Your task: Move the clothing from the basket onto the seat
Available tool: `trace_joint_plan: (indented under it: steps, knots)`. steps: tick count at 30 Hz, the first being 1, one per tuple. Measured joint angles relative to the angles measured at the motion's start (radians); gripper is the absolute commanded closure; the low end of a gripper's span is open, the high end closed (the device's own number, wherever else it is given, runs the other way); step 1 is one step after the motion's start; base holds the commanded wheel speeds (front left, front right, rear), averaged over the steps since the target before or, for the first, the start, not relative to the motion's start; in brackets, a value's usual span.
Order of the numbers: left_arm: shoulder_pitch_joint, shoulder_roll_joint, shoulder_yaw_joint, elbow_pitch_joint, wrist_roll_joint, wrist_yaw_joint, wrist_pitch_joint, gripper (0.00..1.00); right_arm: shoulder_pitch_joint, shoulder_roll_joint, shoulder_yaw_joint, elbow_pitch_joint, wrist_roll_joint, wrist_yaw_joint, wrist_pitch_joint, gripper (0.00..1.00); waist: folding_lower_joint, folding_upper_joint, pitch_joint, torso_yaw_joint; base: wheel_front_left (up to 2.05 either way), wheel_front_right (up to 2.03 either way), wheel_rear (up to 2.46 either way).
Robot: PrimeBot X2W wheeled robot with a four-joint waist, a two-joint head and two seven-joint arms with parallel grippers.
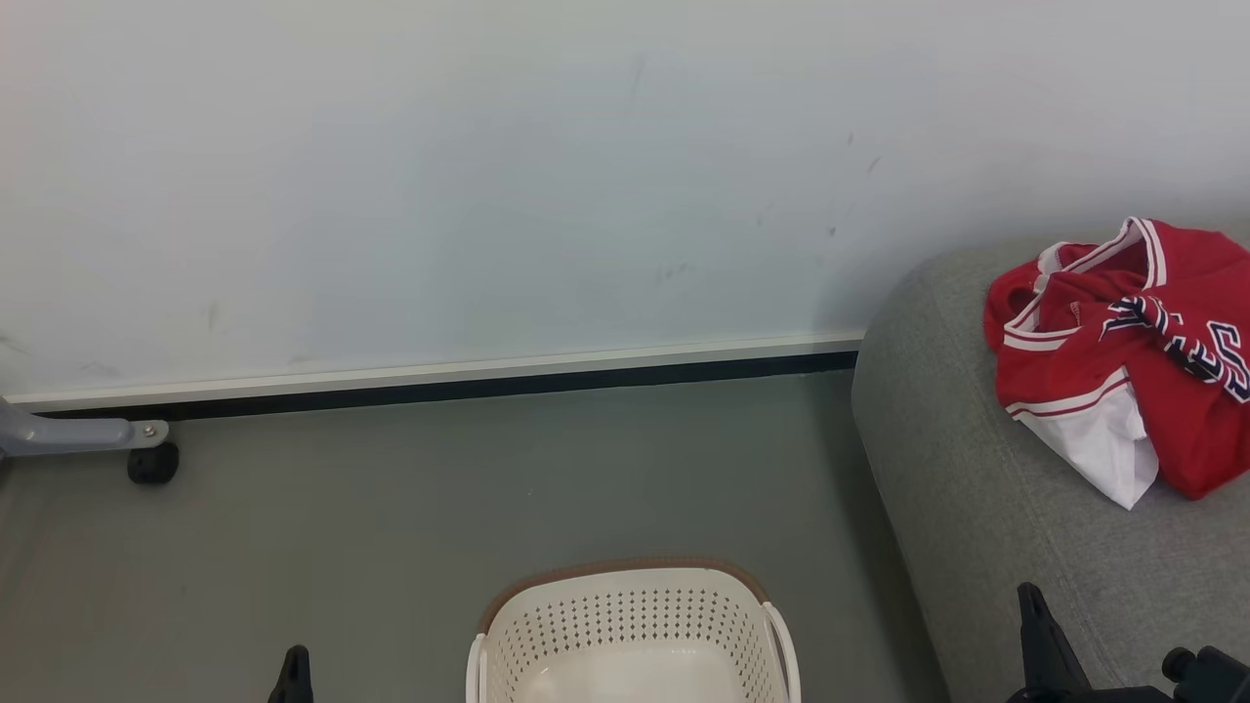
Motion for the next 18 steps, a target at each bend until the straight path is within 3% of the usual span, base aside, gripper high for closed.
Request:
trace_joint_plan:
  steps: [18]
  knots:
    - [-0.061, -0.021, 0.046, 0.033, -0.238, -0.044, 0.064, 1.0, -0.044, 0.011, -0.059, 0.055, 0.234, 0.038, 0.049, 1.0, 0.0, 0.0, 0.014, 0.003, 0.0, 0.0, 0.0]
